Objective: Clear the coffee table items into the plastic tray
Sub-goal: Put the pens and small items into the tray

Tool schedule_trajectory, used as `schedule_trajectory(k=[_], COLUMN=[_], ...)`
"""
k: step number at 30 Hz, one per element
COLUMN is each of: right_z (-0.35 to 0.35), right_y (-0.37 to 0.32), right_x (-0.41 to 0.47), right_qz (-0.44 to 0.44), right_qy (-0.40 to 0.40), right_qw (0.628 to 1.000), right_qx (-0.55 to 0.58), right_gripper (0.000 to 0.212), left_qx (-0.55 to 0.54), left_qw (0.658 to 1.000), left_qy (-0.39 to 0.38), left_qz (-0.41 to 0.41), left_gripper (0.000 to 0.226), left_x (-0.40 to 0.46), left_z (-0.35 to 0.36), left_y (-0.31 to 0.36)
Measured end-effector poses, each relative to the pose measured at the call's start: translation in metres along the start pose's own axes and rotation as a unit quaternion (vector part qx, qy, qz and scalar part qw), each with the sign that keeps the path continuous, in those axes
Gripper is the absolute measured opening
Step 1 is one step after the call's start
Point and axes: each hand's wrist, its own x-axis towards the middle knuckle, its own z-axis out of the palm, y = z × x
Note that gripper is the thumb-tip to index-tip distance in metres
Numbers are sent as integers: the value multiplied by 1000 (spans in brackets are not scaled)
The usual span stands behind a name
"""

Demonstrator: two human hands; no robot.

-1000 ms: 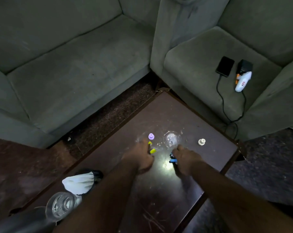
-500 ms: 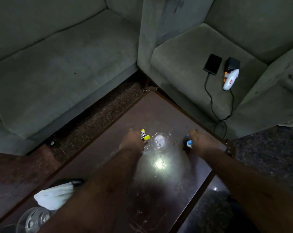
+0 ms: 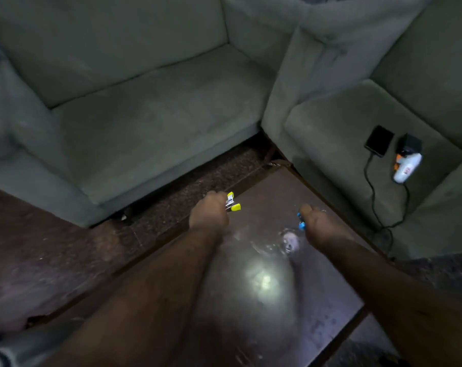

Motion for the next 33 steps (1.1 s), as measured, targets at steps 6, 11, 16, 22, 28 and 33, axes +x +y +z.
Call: schedule_trajectory(k=[6,11,16,22,28,33], right_z=[-48,-42,-5,62,154,235], right_y=[-170,-352,-519,-678,-775,-802], right_x=[13,-17,-91,-203,-304,-342], right_qz=[-120,-232,-333,-457,-514,-515], right_qy=[48,35,-23,-88,-142,-151], right_qw=[992,972,941,882,841,842], right_qx=[3,17,51,71,85,50], right_gripper=[16,17,25,26,23,22], left_qx=[-16,-29,-35,-28,-59,-73], left_qw=[995,982,959,928,888,882], left_qy=[75,112,144,139,151,126], left_qz=[-72,-147,-243,-344,-431,-448], left_gripper=[27,25,21,14,18,23], left_x=[-39,-133,-259,-417,-546,-582], left_z=[-132,-205,-241,-263,-240,-175], left_y=[-137,-262,-366,-479,-561,-598])
